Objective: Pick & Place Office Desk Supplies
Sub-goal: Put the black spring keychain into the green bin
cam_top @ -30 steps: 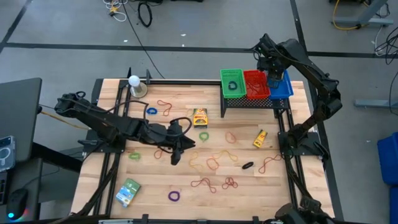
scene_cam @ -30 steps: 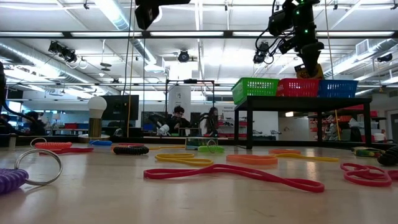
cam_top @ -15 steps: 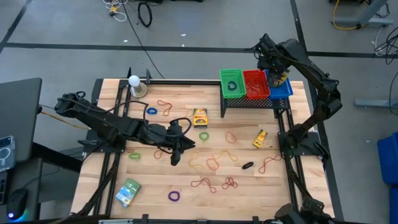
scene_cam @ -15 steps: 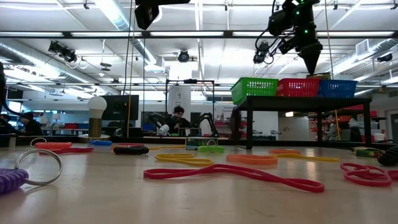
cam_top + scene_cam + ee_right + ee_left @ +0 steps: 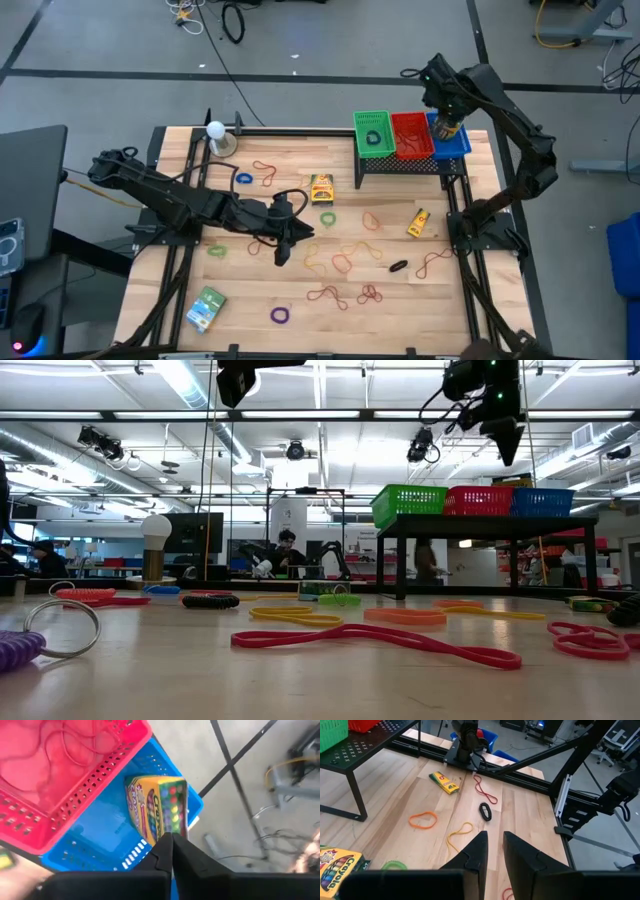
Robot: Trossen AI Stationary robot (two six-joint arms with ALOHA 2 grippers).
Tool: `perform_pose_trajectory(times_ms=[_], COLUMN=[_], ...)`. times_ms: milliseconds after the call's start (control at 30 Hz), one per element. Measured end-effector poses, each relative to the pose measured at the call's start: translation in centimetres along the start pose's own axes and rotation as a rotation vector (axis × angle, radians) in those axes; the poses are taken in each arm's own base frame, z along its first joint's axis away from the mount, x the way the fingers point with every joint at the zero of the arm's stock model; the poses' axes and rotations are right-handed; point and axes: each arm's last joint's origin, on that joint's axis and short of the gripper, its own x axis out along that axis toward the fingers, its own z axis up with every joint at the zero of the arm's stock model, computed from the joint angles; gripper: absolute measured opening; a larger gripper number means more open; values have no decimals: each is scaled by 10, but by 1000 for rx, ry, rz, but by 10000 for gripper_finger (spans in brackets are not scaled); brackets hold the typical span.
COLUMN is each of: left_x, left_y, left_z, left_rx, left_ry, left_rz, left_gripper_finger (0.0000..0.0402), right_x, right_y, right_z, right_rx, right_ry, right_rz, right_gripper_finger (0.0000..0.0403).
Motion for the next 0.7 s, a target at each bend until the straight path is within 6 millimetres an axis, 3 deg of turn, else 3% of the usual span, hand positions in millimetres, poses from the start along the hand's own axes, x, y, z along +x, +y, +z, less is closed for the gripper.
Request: perform_pose_trajectory(times_ms=[200, 333, 600, 700], left_x=[0, 0, 0, -1], left_y=[1, 1, 0, 0], left_z=[0, 0, 0, 0], left_rx=[0, 4, 5, 2], left_ry=[-2, -2, -1, -13], left_rz=[5, 4, 0, 27], left_gripper_finger=[65, 65, 65, 63], right_x=[-11, -11, 1, -12], right_y=[-14, -20, -16, -13], right_z=[-8, -3, 7, 5], right_rx=[287, 458, 393, 369], right_ry=[-65, -97, -29, -69], right_rz=[84, 80, 93, 73], right_gripper_finger=[18, 32, 121, 130])
